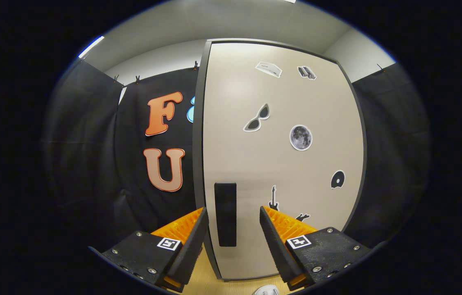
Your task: Open the shoe cabinet door, grab the shoes and put them into the shoe cabinet, then close the shoe cabinet door.
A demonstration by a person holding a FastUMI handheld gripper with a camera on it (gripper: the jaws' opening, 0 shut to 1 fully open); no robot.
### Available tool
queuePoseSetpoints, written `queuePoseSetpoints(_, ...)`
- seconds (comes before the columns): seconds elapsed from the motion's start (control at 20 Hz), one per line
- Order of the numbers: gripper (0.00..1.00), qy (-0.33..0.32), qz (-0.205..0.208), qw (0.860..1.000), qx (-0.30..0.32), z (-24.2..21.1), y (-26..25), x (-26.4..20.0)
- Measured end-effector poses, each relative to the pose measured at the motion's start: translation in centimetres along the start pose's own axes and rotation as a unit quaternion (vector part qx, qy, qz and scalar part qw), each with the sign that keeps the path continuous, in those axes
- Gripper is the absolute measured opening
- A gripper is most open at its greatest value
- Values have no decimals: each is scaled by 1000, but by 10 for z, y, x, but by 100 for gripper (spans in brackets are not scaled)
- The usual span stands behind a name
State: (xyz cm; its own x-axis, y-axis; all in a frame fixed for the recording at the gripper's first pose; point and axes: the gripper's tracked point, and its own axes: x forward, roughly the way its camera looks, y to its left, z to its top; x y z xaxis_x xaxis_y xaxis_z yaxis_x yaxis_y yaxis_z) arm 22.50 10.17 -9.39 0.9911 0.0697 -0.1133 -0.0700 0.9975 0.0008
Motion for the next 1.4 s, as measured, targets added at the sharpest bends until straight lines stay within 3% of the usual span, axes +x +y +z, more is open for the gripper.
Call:
queuePoseSetpoints(0.4, 67, 6, -2, 1000, -16, -11, 4, 34)
queuePoseSetpoints(0.85, 37, 17, 3, 1000, -20, -18, 12, 47)
queuePoseSetpoints(1.4, 28, 24, 22, 999, -6, -16, 13, 26)
